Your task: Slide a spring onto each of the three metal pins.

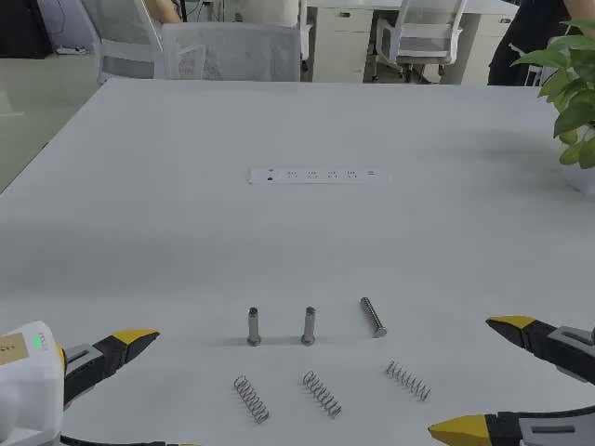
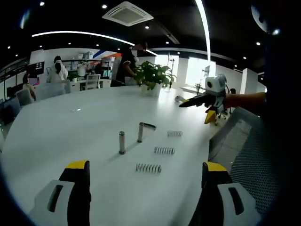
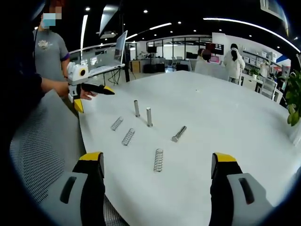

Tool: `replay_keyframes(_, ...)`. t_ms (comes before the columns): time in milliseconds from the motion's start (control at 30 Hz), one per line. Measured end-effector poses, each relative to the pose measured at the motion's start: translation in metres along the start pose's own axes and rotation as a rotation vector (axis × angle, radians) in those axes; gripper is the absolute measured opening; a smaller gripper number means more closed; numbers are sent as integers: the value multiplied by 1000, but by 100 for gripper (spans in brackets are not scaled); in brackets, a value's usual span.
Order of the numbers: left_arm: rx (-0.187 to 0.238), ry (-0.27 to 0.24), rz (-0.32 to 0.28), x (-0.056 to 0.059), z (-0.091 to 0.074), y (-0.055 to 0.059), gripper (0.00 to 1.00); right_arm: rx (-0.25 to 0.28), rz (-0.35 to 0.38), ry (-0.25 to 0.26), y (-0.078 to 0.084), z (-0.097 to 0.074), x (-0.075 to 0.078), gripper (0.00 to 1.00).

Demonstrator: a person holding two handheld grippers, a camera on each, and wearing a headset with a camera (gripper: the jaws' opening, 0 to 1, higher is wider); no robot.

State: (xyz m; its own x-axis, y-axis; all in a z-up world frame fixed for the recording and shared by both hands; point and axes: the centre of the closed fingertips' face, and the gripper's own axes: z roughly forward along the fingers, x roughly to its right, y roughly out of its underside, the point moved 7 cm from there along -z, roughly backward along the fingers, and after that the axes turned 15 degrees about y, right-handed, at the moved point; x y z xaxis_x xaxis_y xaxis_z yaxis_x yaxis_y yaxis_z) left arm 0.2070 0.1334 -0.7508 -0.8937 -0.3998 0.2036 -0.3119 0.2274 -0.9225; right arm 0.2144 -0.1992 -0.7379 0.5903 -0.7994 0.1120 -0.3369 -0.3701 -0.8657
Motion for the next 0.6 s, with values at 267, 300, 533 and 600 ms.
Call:
replay_keyframes(267, 3, -5, 4, -1, -2, -2, 95, 1, 3, 6, 0, -1, 1, 94)
replay_keyframes(300, 1, -5, 4, -1, -2, -2, 95, 0, 2, 4, 0, -1, 0, 94)
replay_keyframes(533, 4, -2, 6, 0, -1, -2, 95, 2, 5, 7, 1, -2, -1, 94)
replay_keyframes(600, 7, -1, 2, 0, -1, -1, 95, -2, 7, 7, 1, -3, -1, 94)
